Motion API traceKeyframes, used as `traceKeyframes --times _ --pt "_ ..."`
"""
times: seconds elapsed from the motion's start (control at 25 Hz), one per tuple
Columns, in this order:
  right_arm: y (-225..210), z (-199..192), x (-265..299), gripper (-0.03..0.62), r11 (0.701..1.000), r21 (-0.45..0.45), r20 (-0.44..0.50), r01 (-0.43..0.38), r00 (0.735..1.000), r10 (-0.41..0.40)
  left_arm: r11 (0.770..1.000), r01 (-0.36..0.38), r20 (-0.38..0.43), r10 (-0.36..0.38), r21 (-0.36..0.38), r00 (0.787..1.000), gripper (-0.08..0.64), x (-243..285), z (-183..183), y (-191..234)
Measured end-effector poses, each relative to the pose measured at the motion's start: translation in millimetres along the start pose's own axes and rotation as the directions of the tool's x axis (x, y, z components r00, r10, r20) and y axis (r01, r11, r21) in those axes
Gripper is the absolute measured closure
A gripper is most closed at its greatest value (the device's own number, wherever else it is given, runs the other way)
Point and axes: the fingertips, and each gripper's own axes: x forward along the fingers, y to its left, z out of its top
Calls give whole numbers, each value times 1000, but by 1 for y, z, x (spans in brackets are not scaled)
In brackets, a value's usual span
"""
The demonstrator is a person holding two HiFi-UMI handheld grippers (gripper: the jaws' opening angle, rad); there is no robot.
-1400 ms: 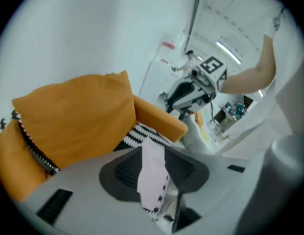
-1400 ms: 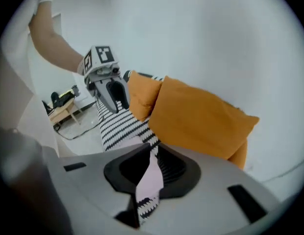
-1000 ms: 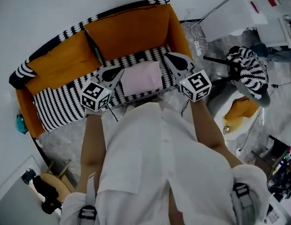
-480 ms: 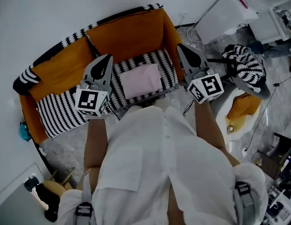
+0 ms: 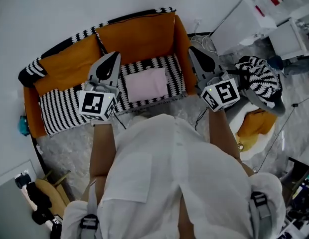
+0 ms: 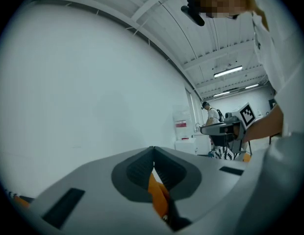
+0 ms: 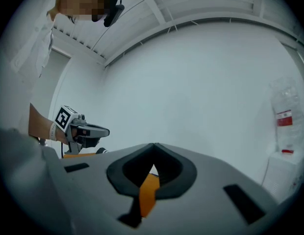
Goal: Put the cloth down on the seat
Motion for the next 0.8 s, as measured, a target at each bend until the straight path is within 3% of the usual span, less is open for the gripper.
traceKeyframes --times 0.28,0.8 --pt "9 5 -32 586 999 -19 18 -34 999 35 1000 -7 6 7 9 1000 545 -13 7 -52" --pt "20 5 -54 586 997 -46 1 -56 998 56 998 -70 50 71 -6 996 545 -41 15 -65"
